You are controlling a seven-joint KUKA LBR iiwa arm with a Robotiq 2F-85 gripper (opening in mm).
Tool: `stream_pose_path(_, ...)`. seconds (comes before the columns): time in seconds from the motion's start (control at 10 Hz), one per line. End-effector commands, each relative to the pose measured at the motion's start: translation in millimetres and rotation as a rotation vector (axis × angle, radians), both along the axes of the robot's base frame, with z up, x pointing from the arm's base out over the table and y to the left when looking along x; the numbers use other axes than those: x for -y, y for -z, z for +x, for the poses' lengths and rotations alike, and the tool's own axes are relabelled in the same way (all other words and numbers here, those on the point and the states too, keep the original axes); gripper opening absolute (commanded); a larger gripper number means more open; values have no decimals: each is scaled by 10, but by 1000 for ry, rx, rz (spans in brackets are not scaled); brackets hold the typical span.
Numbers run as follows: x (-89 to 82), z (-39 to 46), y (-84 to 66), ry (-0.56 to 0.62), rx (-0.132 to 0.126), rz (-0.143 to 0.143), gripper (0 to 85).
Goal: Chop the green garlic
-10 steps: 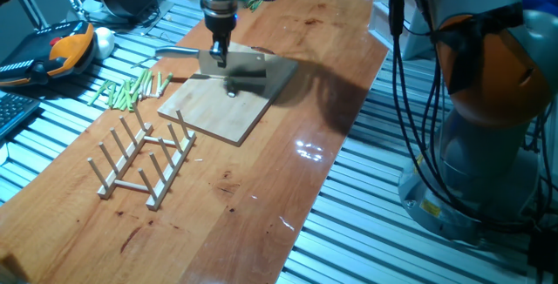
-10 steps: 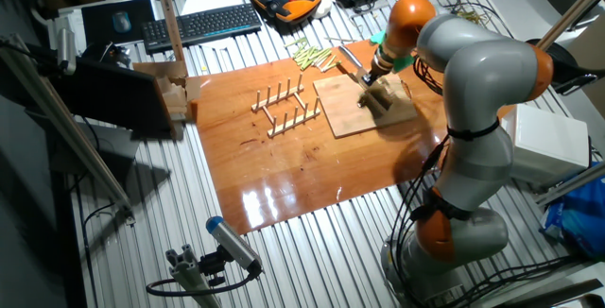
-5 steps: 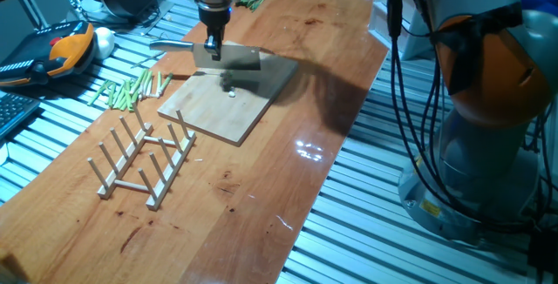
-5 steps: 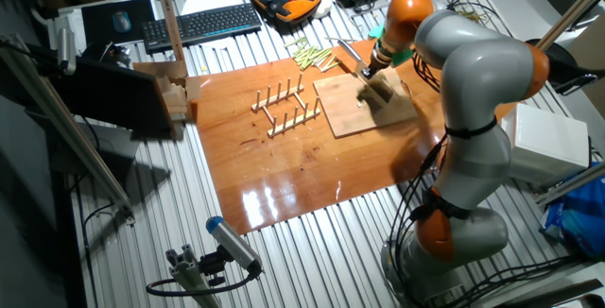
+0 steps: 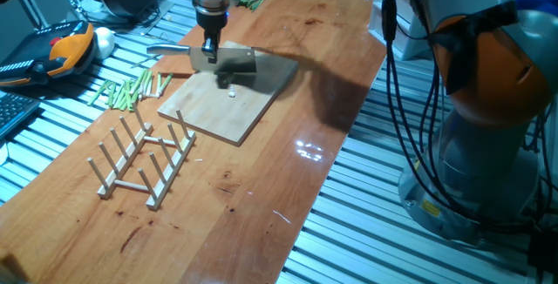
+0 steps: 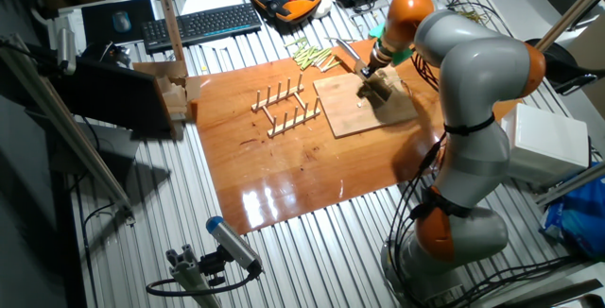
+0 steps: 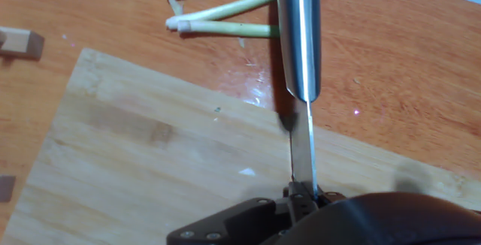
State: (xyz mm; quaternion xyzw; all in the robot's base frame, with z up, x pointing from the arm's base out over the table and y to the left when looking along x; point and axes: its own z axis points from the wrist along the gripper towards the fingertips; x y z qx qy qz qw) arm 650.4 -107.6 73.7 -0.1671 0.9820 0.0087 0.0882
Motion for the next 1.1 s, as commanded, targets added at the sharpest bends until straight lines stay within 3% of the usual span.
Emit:
stream_pose_path(0.0,-2,-71,74,3,-4,9,0)
stream_pose_path(0.2,-19,-196,79,15,-8,16,0)
stream_pose_path(0.6,-51,-353,-75,26,-22,11,0)
stream_pose_path(0.8,-143,-288,-70,40,-15,4,0)
stream_pose_path(1.0,-129,-118,-181,29,-28,-1,0)
